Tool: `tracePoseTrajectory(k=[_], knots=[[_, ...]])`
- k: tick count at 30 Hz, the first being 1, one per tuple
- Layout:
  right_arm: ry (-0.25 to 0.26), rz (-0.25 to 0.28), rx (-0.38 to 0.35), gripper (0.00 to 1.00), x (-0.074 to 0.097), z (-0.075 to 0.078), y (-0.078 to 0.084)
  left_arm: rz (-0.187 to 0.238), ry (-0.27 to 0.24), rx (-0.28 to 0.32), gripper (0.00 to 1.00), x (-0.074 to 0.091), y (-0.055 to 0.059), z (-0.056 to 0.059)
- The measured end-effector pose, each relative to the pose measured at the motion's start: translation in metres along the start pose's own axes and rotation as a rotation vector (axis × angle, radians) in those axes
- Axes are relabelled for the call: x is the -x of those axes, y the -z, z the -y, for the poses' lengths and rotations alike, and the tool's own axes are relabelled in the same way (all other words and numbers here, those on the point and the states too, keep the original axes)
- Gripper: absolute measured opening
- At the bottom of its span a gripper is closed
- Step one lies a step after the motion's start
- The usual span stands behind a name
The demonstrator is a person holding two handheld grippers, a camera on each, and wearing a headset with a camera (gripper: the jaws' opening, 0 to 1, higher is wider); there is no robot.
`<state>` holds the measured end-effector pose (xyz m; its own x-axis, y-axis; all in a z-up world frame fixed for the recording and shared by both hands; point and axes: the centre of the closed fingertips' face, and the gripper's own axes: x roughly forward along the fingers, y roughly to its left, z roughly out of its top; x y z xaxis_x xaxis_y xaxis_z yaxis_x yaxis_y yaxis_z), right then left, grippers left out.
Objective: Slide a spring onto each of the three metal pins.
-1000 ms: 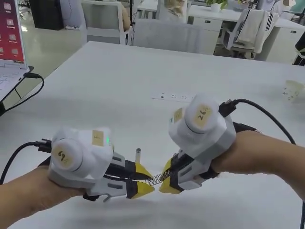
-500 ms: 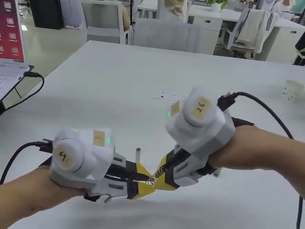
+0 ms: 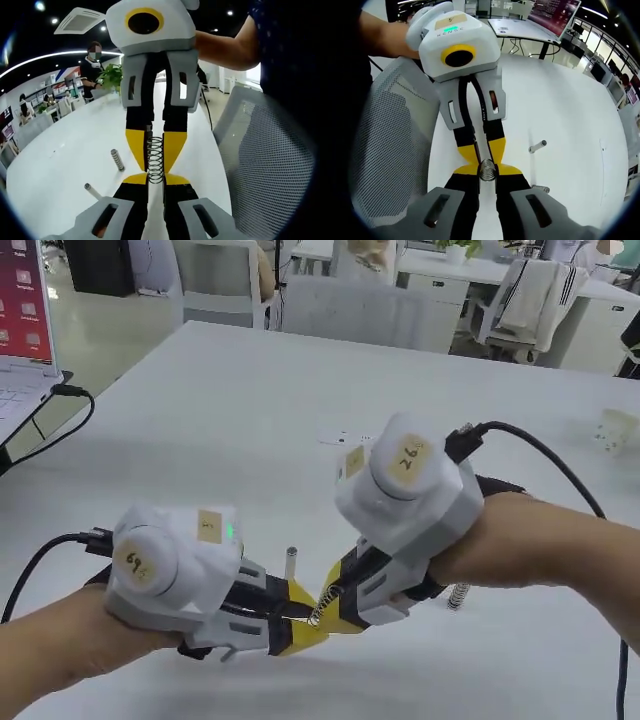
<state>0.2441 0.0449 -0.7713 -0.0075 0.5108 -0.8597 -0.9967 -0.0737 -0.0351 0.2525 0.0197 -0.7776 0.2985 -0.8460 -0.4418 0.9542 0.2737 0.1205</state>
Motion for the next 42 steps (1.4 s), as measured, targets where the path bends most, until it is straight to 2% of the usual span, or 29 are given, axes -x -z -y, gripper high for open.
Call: tracePoseTrajectory(k=[10, 19, 29, 37, 42], knots=[[-0.009, -0.020, 0.002, 0.09, -0.002, 0.000, 0.002, 0.001, 0.002, 0.004, 0.03, -0.001, 0.002, 0.000], [-0.010, -0.031, 0.011, 0.09, -0.001, 0.005, -0.001, 0.014, -0.009, 0.030, 0.05, 0.002, 0.002, -0.004], [0.002, -0.049, 0.021, 0.09, 0.003, 0.014, 0.000, -0.001, -0.026, 0.060, 0.09, 0.008, 0.010, -0.009], [0.004, -0.063, 0.030, 0.09, 0.004, 0.018, 0.001, 0.001, -0.038, 0.074, 0.13, 0.013, 0.012, -0.013], [0.006, -0.072, 0.031, 0.09, 0.005, 0.023, 0.002, -0.004, -0.048, 0.093, 0.16, 0.017, 0.019, -0.014]])
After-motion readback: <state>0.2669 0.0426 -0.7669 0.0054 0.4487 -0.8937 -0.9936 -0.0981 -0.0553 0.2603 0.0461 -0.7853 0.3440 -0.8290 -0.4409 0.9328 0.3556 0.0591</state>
